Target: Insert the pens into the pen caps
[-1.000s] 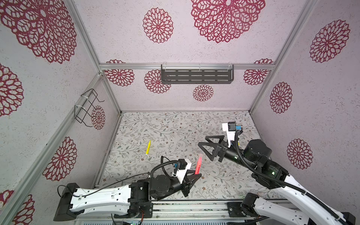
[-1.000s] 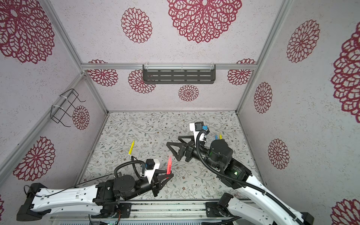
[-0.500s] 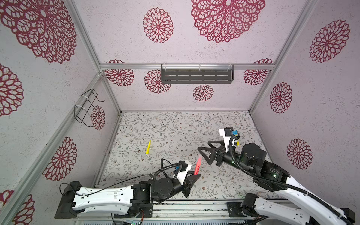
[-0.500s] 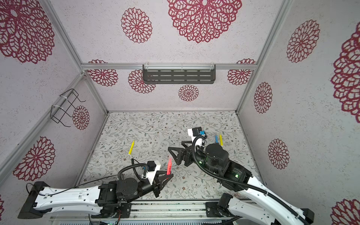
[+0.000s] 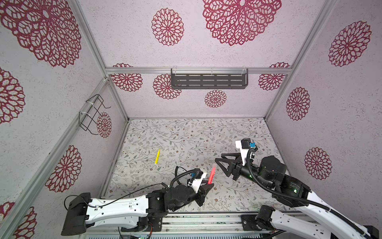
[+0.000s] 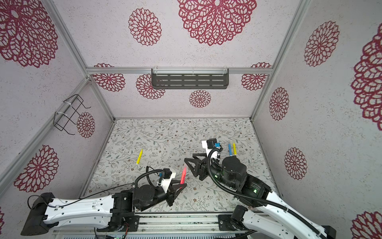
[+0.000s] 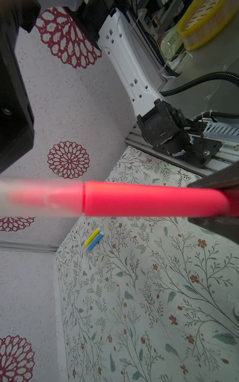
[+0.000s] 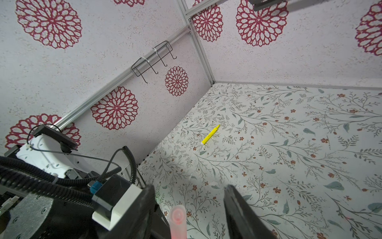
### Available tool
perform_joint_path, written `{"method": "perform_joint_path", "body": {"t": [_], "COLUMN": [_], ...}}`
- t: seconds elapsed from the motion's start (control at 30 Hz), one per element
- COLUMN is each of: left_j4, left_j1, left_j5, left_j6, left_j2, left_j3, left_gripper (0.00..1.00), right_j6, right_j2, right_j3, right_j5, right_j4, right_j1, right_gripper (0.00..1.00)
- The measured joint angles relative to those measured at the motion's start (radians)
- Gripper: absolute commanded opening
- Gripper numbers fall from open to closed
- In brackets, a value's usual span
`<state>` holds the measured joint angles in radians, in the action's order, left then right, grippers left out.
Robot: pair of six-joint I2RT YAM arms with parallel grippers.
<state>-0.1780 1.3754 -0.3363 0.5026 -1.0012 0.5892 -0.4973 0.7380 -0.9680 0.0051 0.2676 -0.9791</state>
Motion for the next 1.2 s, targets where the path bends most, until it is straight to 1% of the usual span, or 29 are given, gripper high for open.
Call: {"method": "perform_joint_path", "body": {"t": [0.17, 0.23, 0.37, 0.5, 0.67, 0.9, 1.2], "left_j4": [-0.025, -0.039, -0.043, -0.043, -0.041, -0.042, -0.042], "left_j1": [-0.013, -0.016, -0.029, -0.049, -0.083, -0.131, -0.138], "left_j5": [0.012, 0.014, 0.021, 0.040, 0.073, 0.121, 0.145], "left_j6": [0.004, 0.004, 0.004, 0.004, 0.004, 0.005, 0.007], "left_j2": [-0.037, -0.053, -0.072, -0.074, -0.072, -0.072, -0.074], "left_j3": [0.001, 0.001, 0.014, 0.039, 0.042, 0.042, 0.042], "left_gripper": [0.00, 0.00, 0.00, 0.00, 0.00, 0.00, 0.00], "right_j6": [0.024, 0.042, 0.073, 0.093, 0.103, 0.116, 0.130], "right_j2": [0.029, 0.059, 0.103, 0.103, 0.092, 0.108, 0.164], "right_j3": [-0.006, -0.029, -0.064, -0.066, -0.053, -0.053, -0.053], "right_j5": [0.000, 0.000, 0.006, 0.027, 0.040, 0.040, 0.031], "right_j4": [0.013, 0.035, 0.061, 0.072, 0.073, 0.072, 0.045], "right_j1": [0.000, 0.000, 0.000, 0.000, 0.000, 0.000, 0.000], "right_gripper": [0.54, 0.51, 0.51, 0.53, 0.52, 0.48, 0.49]}}
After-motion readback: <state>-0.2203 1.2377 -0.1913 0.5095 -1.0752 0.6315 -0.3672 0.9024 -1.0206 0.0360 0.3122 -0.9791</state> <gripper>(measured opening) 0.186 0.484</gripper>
